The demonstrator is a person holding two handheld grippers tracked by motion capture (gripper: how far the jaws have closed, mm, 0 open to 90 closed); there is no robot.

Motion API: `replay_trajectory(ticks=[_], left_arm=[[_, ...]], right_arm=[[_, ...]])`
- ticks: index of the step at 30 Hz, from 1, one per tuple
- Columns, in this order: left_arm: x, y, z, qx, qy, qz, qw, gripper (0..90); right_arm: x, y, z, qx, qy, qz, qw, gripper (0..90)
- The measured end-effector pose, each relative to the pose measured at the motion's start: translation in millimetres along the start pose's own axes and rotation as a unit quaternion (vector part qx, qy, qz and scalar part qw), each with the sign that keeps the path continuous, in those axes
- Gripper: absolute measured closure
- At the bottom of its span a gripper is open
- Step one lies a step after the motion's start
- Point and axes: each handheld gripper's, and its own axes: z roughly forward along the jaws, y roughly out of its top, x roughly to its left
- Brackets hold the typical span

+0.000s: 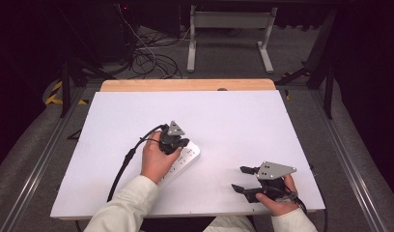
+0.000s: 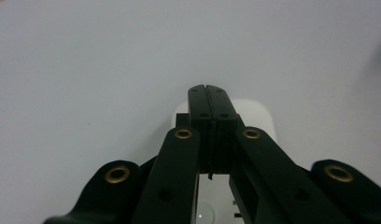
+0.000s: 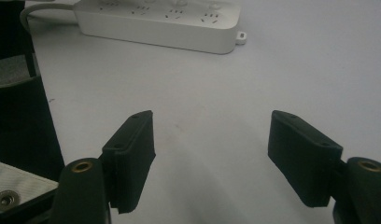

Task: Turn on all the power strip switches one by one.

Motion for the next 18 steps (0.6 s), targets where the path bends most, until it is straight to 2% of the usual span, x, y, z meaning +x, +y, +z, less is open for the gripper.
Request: replay_trajectory(ticks=[4,5,9,14,18], left_arm=[[3.5,2.9,-17.0,-0.014,-0.001,-0.002,0.9999,89.8],[4.2,2.7,-20.4,-0.017,0.003,0.003,0.9999,89.7],[2.3,2.4,-30.3,-0.024,-0.004,0.006,0.9997,89.3],[-0.7,1.8,-46.8,-0.048,-0.001,0.018,0.9987,70.7],[-0.1,-2.8,-65.8,-0.073,-0.006,0.022,0.9971,55.7]], right_arm=[[0.4,0.4,1.4,0.002,-0.001,0.000,1.0000,32.3],[0.6,0.6,1.5,0.001,-0.001,0.000,1.0000,32.3],[1.0,0.7,2.2,0.004,-0.001,0.000,1.0000,32.3],[0.5,0.6,1.2,0.000,-0.004,0.003,1.0000,32.2],[0.0,-0.1,0.0,0.000,-0.006,0.002,1.0000,32.0]])
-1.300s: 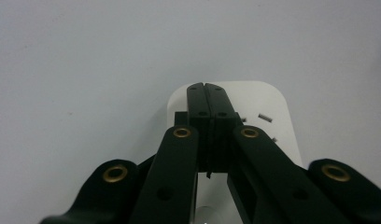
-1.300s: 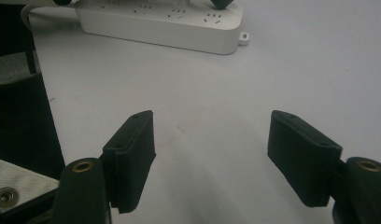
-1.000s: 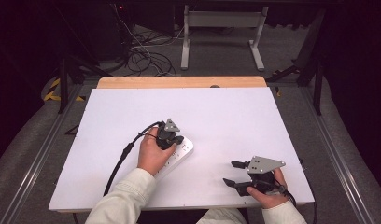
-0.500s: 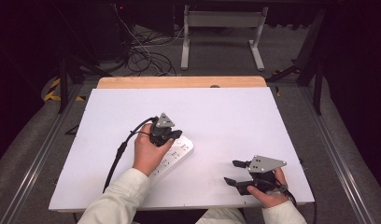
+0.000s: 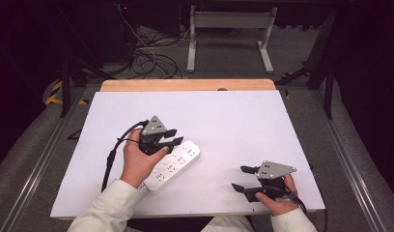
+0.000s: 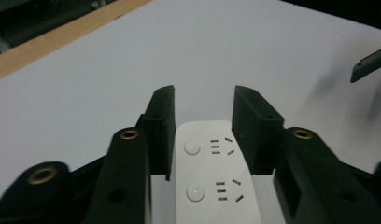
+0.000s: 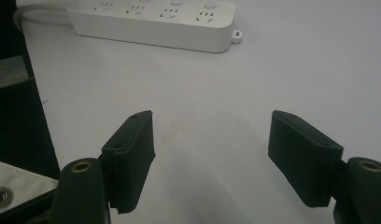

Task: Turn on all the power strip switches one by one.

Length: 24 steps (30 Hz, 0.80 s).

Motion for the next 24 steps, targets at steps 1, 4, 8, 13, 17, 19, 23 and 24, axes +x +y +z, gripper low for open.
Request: replay_trajectory(ticks=[1,4,8,13,17,19,23,24], left_arm=[[-0.1,-0.7,-5.0,-0.007,0.001,0.004,1.0000,51.8],[-2.7,-3.6,-19.6,-0.024,0.003,0.014,0.9996,43.1],[-5.8,-12.0,-38.6,-0.042,0.003,0.020,0.9989,34.5],[-4.5,-27.2,-57.3,-0.061,0.005,0.015,0.9980,26.9],[-2.3,-41.8,-67.5,-0.074,-0.009,-0.001,0.9972,24.7],[-1.8,-49.2,-71.9,-0.077,-0.014,-0.007,0.9969,24.3],[-1.2,-63.8,-80.6,-0.085,-0.002,-0.002,0.9964,23.1],[-1.2,-67.6,-82.1,-0.085,0.002,0.000,0.9964,22.6]], right_arm=[[0.1,0.0,-0.3,-0.001,0.000,0.001,1.0000,31.8],[0.6,0.3,-0.9,-0.003,-0.002,0.001,1.0000,31.2],[0.5,0.4,-1.4,-0.006,-0.006,0.002,1.0000,30.7],[0.7,0.5,-1.3,-0.006,-0.008,0.003,0.9999,30.4],[0.9,0.4,-1.9,-0.007,-0.010,0.002,0.9999,30.1],[0.8,0.1,-2.8,-0.009,-0.012,0.003,0.9999,30.1],[0.1,-0.7,-4.0,-0.011,-0.014,0.004,0.9998,30.0],[0.0,-0.9,-4.0,-0.010,-0.015,0.004,0.9998,29.8]])
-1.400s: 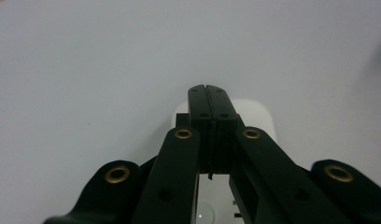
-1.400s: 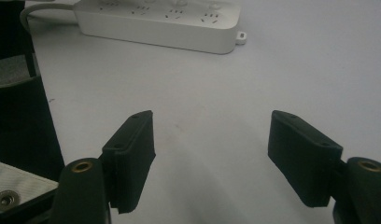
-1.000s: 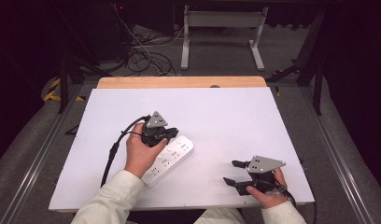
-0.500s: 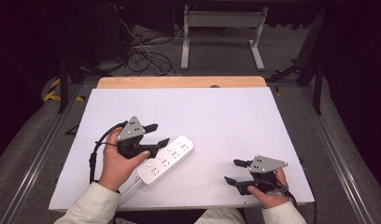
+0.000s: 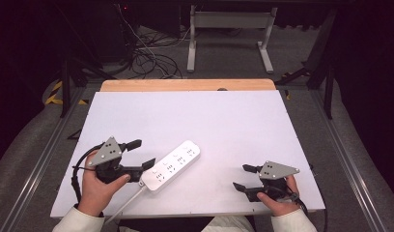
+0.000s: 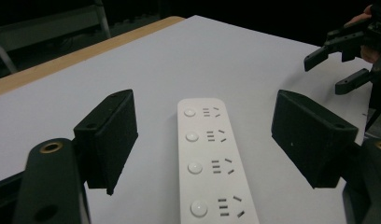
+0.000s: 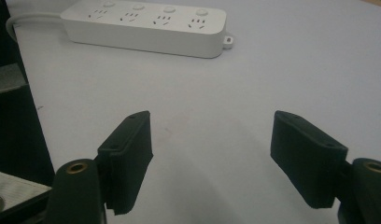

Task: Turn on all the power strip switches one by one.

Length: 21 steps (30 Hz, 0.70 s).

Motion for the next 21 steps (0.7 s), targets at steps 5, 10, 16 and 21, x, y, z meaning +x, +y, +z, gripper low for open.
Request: replay_trajectory(ticks=[5,10,16,21], left_arm=[[-0.5,-20.6,-8.3,0.003,0.004,0.002,1.0000,21.5],[0.4,-41.1,-15.7,0.007,0.006,0.013,0.9999,20.2],[3.2,-58.7,-20.3,0.013,-0.001,0.017,0.9998,18.1],[1.5,-70.8,-20.6,0.026,-0.006,0.003,0.9996,17.5]], right_arm=[[-0.1,-0.5,-0.4,-0.002,-0.004,0.001,1.0000,29.5],[-1.3,-1.7,-1.5,-0.003,-0.008,0.003,1.0000,29.3],[-1.9,-2.7,-2.0,-0.002,-0.010,0.005,0.9999,28.9],[-1.8,-2.9,-2.6,-0.002,-0.012,0.005,0.9999,28.8]])
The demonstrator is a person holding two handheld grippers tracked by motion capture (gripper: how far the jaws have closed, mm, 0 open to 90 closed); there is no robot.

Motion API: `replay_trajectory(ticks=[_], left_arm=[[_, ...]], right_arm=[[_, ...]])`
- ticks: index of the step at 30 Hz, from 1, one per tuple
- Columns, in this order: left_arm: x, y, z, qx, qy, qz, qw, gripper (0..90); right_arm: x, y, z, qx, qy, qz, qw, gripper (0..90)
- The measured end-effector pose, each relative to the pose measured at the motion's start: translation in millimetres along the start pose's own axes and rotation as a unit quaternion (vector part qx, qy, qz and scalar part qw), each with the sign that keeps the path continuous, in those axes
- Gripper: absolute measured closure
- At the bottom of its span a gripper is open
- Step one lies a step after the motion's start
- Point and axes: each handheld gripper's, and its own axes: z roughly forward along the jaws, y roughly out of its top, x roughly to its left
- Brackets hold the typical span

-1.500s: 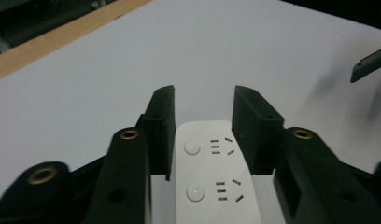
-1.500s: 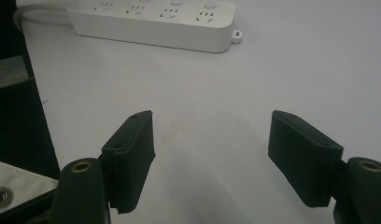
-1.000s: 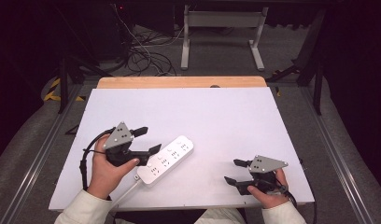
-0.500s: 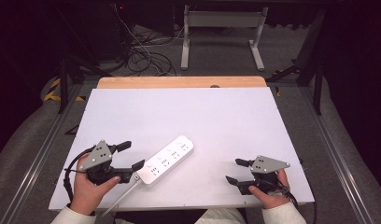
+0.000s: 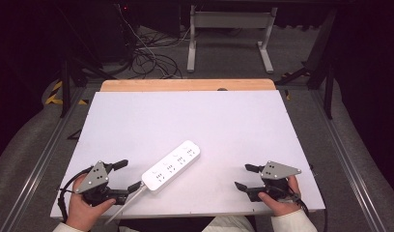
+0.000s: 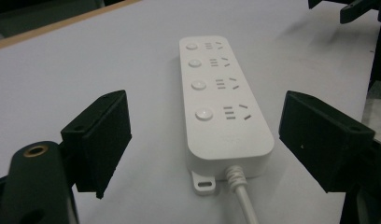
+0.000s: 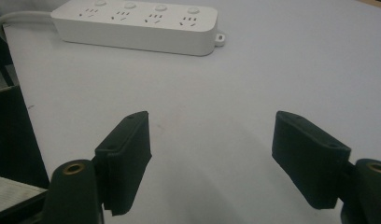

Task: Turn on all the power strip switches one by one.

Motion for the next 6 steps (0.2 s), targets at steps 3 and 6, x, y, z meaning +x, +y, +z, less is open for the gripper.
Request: replay_trajectory(ticks=[3,6], left_arm=[[0.2,-2.4,-1.4,-0.003,-0.001,-0.027,0.9996,18.5],[0.8,-4.2,-1.9,-0.002,0.006,-0.035,0.9994,18.4]], right_arm=[[-0.7,-0.3,-0.9,-0.003,0.000,0.002,1.0000,28.3],[-2.0,-0.7,-0.6,-0.003,0.000,0.004,1.0000,28.2]])
